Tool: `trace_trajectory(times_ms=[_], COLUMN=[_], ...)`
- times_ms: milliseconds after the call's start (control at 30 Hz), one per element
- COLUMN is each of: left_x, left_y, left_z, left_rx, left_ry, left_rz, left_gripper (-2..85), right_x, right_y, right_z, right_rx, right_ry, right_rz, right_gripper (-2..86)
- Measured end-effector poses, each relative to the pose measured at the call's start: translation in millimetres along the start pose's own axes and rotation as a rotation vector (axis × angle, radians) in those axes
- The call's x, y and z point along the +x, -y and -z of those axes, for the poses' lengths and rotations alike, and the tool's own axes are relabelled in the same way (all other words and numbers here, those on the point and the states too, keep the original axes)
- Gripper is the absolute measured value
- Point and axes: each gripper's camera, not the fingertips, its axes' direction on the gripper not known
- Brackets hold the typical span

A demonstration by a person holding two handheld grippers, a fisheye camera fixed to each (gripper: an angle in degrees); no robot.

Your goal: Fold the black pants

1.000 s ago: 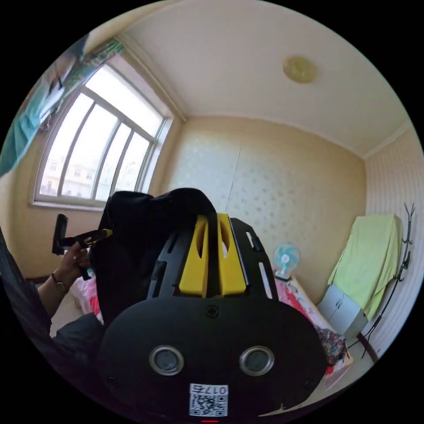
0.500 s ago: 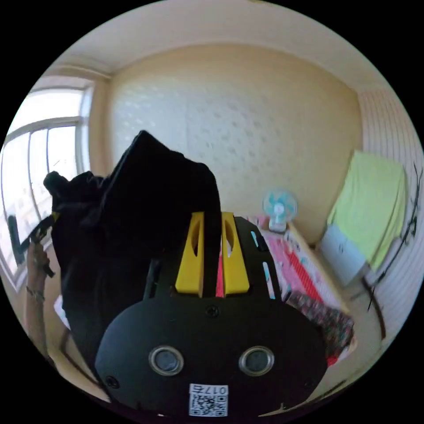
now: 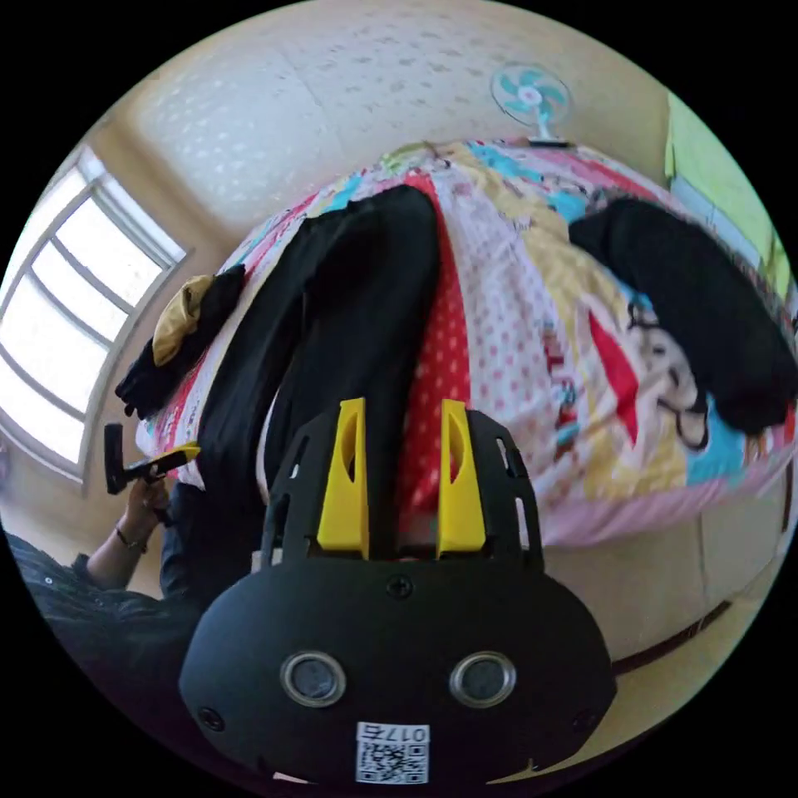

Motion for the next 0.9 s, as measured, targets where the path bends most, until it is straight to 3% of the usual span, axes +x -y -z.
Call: trace_trajectory(times_ms=[133,233,400,433,500,533,600,733,900], left_x=[7.1,-5.2,-19.2,-19.9,-20.3,-17.7,0.4,87.3,185.7], left_y=[-49.9,-56.4,-70.0,-77.5,-85.7,-85.8,-74.0,-14.7,60.8], left_z=[-23.1,-6.7,54.4,68.4,88.4,99.3,112.8,120.6,43.9], left_rx=[0.020,0.015,0.021,0.040,0.083,0.100,0.120,0.172,-0.064], left_ry=[0.004,-0.092,-0.188,-0.153,-0.110,-0.097,-0.122,-0.243,-0.296], left_rz=[0.128,0.145,0.173,0.176,0.180,0.190,0.137,-0.102,-0.322], left_gripper=[4.7,1.7,1.1,4.8,10.8,13.4,14.5,15.3,16.0], right_x=[9.1,20.4,67.6,73.4,94.2,97.2,86.2,29.9,-20.9], right_y=[-29.1,-26.8,-58.3,-63.0,-77.9,-79.3,-74.9,-53.2,-22.0], right_z=[-6.8,-12.1,87.5,93.9,104.7,109.0,134.0,149.7,136.9], right_rx=[-0.114,-0.344,-0.096,-0.103,-0.159,-0.158,-0.096,-0.080,-0.089], right_ry=[-0.048,0.035,0.383,0.338,0.060,0.076,0.199,0.204,0.370], right_rz=[0.060,0.082,-0.005,-0.016,-0.031,-0.027,0.052,0.269,0.432], right_gripper=[12.4,6.1,2.2,2.0,1.6,1.6,1.4,1.4,1.8])
